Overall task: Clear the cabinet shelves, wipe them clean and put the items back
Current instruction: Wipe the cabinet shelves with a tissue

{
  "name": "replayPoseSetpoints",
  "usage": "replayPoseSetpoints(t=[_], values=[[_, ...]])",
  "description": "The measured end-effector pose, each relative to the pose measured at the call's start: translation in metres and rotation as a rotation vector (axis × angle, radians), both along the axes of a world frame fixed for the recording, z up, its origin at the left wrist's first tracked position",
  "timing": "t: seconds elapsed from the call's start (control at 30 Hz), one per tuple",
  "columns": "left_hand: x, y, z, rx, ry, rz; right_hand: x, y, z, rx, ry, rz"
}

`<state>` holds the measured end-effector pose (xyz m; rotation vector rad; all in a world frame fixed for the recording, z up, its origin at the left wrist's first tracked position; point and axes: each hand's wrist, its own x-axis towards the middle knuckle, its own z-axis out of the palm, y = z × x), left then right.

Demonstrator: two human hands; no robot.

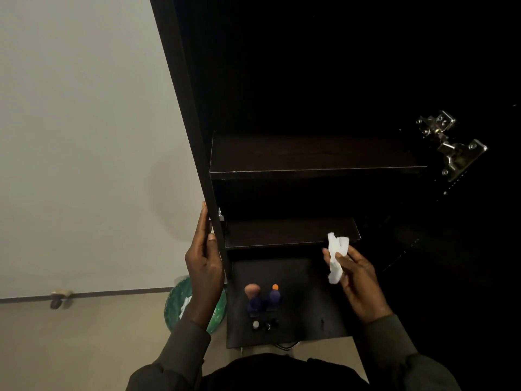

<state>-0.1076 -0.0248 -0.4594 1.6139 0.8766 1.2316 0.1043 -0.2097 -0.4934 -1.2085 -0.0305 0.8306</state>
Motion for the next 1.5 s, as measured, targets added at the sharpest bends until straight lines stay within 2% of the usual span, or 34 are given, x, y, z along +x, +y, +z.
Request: replayPoseSetpoints(t=[0.17,0.3,0.4,0.47,0.57,0.7,0.83,0.93,1.03,1.23,1.3,1.4,1.5], values=[[-0.002,-0.001,-0.006,0.008,0.011,-0.013,-0.010,-0.025,-0.021,-0.175,-0.028,0.053],[-0.005,-0.004,-0.012,-0.009,0.028,-0.007,-0.017,-0.027,-0.034,-0.218,0.010,0.048],[-0.006,-0.004,-0.015,-0.013,0.037,-0.008,-0.019,-0.022,-0.025,-0.208,0.069,0.040],[-0.006,-0.004,-0.016,-0.012,0.046,-0.009,-0.016,-0.019,-0.017,-0.160,0.183,0.045],[-0.006,-0.005,-0.016,-0.004,0.053,-0.009,-0.008,-0.013,-0.007,-0.086,0.267,-0.035],[-0.006,-0.008,-0.017,0.001,0.049,-0.011,-0.007,-0.006,0.003,-0.198,0.039,0.055],[-0.006,-0.007,-0.018,-0.009,0.053,-0.009,0.008,0.006,0.005,-0.383,-0.287,-0.053],[-0.007,-0.007,-0.019,-0.005,0.049,-0.016,0.015,0.016,0.021,-0.620,-0.647,-0.027],[-0.007,-0.007,-0.019,-0.007,0.057,-0.005,0.017,0.021,0.031,-0.883,-0.876,0.029],[-0.005,-0.008,-0.019,-0.012,0.046,0.002,0.042,0.046,0.030,-0.972,-1.258,0.093],[-0.006,-0.009,-0.020,-0.013,0.036,-0.003,0.053,0.055,0.024,-1.037,-1.333,0.210],[-0.008,-0.009,-0.020,-0.005,0.019,-0.019,0.063,0.061,0.012,-1.123,-1.323,0.392],[-0.007,-0.009,-0.020,-0.012,0.005,-0.026,0.065,0.059,-0.001,-1.132,-1.355,0.431]])
